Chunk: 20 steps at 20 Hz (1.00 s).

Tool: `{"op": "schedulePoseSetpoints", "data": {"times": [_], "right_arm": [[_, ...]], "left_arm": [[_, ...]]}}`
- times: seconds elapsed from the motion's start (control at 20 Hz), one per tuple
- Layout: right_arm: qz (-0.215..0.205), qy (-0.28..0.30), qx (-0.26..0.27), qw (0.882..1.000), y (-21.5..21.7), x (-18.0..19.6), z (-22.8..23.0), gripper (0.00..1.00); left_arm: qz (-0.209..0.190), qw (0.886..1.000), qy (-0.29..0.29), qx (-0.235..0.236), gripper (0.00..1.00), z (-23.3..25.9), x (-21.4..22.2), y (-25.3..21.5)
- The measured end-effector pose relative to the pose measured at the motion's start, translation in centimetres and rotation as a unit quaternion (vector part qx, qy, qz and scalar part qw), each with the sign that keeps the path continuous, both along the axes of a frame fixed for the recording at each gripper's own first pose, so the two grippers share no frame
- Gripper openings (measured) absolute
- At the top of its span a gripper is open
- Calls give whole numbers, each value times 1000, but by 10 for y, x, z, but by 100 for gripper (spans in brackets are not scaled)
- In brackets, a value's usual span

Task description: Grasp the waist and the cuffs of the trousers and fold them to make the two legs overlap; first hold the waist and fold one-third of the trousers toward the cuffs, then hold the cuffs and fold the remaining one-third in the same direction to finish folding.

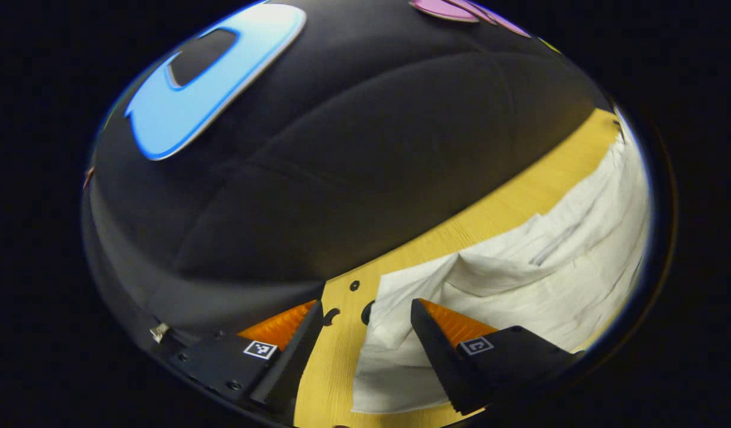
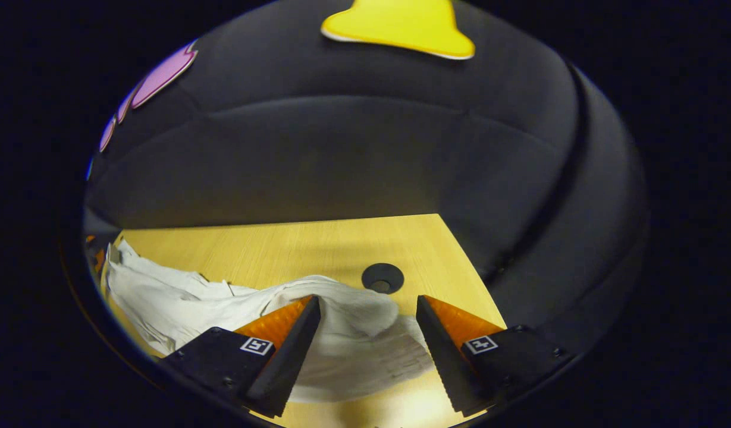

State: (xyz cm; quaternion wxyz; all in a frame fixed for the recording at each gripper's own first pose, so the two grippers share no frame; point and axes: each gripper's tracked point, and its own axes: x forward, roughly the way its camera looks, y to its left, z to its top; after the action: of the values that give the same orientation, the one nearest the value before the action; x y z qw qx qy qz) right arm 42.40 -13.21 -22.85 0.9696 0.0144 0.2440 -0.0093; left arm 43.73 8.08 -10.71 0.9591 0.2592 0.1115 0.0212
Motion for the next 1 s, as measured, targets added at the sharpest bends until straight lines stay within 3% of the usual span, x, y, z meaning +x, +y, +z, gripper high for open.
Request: {"op": "schedulePoseSetpoints", "data": {"times": [0.15, 0.25, 0.4, 0.6, 0.85, 1.0], "right_arm": [[-67, -29, 55, 996, -28, -20, 11, 100], [-90, -42, 77, 992, -39, -30, 10, 98], [-110, -36, 108, 987, -40, -38, -7, 98], [-119, -41, 125, 984, -31, -38, -24, 98], [-133, -38, 88, 986, -30, -31, -43, 98], [-135, -45, 67, 988, -31, -30, -47, 98]], "left_arm": [[18, 996, -21, -83, 95, 15, -28, 6], [27, 995, -36, -86, 96, 26, -49, 15], [34, 993, -37, -103, 96, 21, -84, 18], [77, 980, -39, -178, 96, 5, -114, 14], [61, 979, -22, -193, 96, -9, -133, -6], [60, 963, -8, -261, 96, -13, -145, -22]]}}
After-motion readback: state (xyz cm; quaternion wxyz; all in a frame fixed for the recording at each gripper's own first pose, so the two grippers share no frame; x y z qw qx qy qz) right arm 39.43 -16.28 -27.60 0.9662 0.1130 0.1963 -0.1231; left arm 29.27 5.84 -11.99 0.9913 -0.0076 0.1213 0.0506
